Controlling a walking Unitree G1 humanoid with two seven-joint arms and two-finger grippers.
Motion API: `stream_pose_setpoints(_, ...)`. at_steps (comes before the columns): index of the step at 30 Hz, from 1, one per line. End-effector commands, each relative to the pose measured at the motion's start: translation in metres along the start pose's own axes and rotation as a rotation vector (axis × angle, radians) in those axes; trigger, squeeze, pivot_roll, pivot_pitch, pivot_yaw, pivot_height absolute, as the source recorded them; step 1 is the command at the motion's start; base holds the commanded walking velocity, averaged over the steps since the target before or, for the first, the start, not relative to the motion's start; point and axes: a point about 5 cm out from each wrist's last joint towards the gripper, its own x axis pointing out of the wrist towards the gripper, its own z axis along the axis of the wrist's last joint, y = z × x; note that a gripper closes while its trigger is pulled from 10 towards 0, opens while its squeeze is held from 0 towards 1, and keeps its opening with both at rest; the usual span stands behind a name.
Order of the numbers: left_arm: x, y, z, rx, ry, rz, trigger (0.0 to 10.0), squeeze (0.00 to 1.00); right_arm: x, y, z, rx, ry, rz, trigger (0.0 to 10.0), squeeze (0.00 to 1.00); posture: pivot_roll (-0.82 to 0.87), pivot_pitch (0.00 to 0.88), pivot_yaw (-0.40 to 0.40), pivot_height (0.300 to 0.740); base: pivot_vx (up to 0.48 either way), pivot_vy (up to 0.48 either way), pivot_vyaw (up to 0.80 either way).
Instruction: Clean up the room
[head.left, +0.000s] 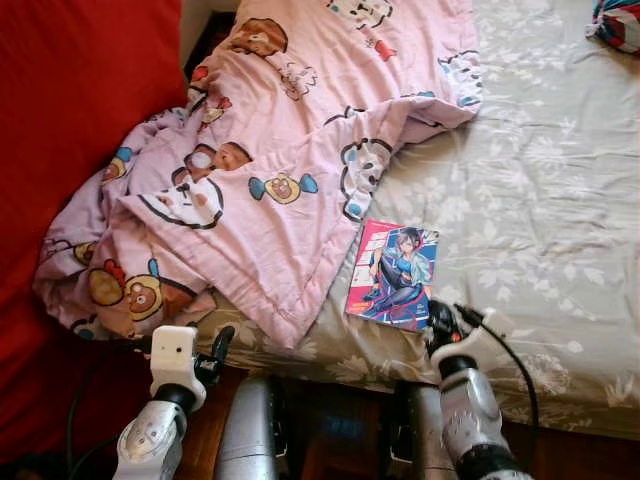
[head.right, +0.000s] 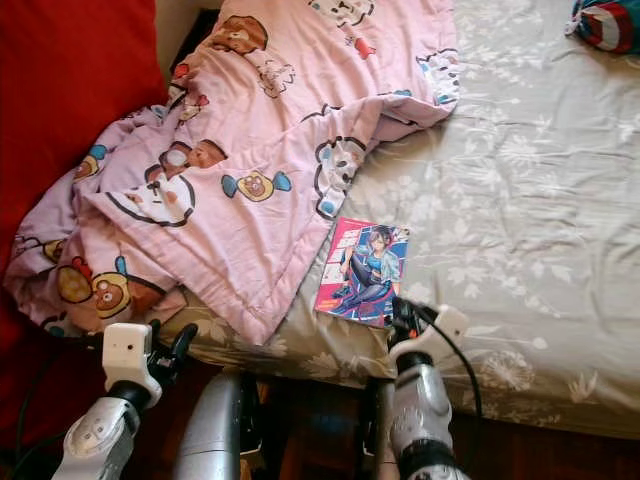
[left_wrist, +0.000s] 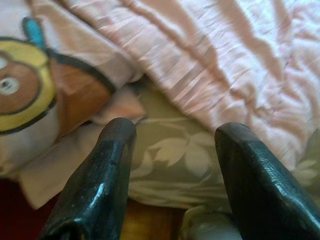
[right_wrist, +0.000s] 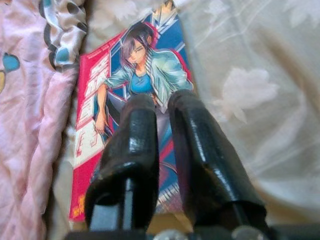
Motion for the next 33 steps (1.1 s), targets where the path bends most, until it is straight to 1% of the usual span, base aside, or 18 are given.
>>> stream_pose_setpoints(1, -0.009, 0.005, -0.005, 0.009, 0.024, 0.012, 10.0, 0.0, -0.006, -0.009, -0.01, 0.022, 0.043, -0.055, 10.0, 1.0, 0.16, 0.302, 0.077, 0.616, 0.0, 0.0, 0.0)
stream_pose_setpoints(5, -0.015, 0.008, -0.005, 0.017, 0.031, 0.012, 10.0, 0.0, -0.002, -0.013, -0.002, 0.045, 0.015, -0.091, 10.0, 1.0, 0.17, 0.314, 0.09, 0.616, 0.0, 0.0, 0.0)
stream_pose_setpoints(9, -0.019, 0.008, -0.005, 0.024, 0.041, 0.004, 10.0, 0.0, -0.001, -0.018, 0.001, 0.069, 0.005, -0.116, 10.0, 1.0, 0.18, 0.324, 0.098, 0.616, 0.0, 0.0, 0.0)
stream_pose_setpoints(16, -0.026, 0.01, -0.001, 0.031, 0.044, 0.001, 10.0, 0.0, -0.007, -0.021, -0.009, 0.13, 0.038, -0.107, 10.0, 1.0, 0.2, 0.354, 0.11, 0.616, 0.0, 0.0, 0.0)
stream_pose_setpoints(17, -0.028, 0.01, -0.001, 0.032, 0.046, -0.001, 10.0, 0.0, -0.008, -0.022, -0.012, 0.159, 0.052, -0.104, 10.0, 1.0, 0.2, 0.366, 0.116, 0.616, 0.0, 0.0, 0.0)
stream_pose_setpoints(19, -0.03, 0.011, 0.0, 0.034, 0.05, -0.003, 10.0, 0.0, -0.009, -0.022, -0.013, 0.176, 0.055, -0.088, 10.0, 1.0, 0.21, 0.371, 0.119, 0.616, 0.0, 0.0, 0.0)
stream_pose_setpoints(21, -0.031, 0.011, 0.0, 0.035, 0.056, -0.003, 10.0, 0.0, -0.009, -0.021, -0.013, 0.172, 0.051, -0.074, 10.0, 1.0, 0.21, 0.377, 0.122, 0.616, 0.0, 0.0, 0.0)
stream_pose_setpoints(25, -0.034, 0.012, 0.0, 0.037, 0.063, 0.0, 10.0, 0.0, -0.009, -0.022, -0.013, 0.168, 0.053, -0.096, 10.0, 1.0, 0.21, 0.38, 0.124, 0.616, 0.0, 0.0, 0.0)
stream_pose_setpoints(26, -0.034, 0.013, 0.0, 0.038, 0.065, 0.0, 10.0, 0.0, -0.009, -0.022, -0.014, 0.171, 0.054, -0.092, 10.0, 0.17, 0.22, 0.382, 0.126, 0.616, 0.0, 0.0, 0.0)
stream_pose_setpoints(27, -0.035, 0.013, 0.001, 0.04, 0.068, 0.0, 10.0, 0.0, -0.008, -0.02, -0.015, 0.206, 0.062, -0.077, 10.0, 0.0, 0.22, 0.384, 0.129, 0.616, 0.0, 0.0, 0.0)
stream_pose_setpoints(33, -0.039, 0.016, 0.0, 0.052, 0.083, 0.002, 10.0, 0.0, -0.009, -0.022, -0.016, 0.24, 0.076, -0.061, 10.0, 0.0, 0.23, 0.386, 0.134, 0.616, 0.0, 0.0, 0.0)
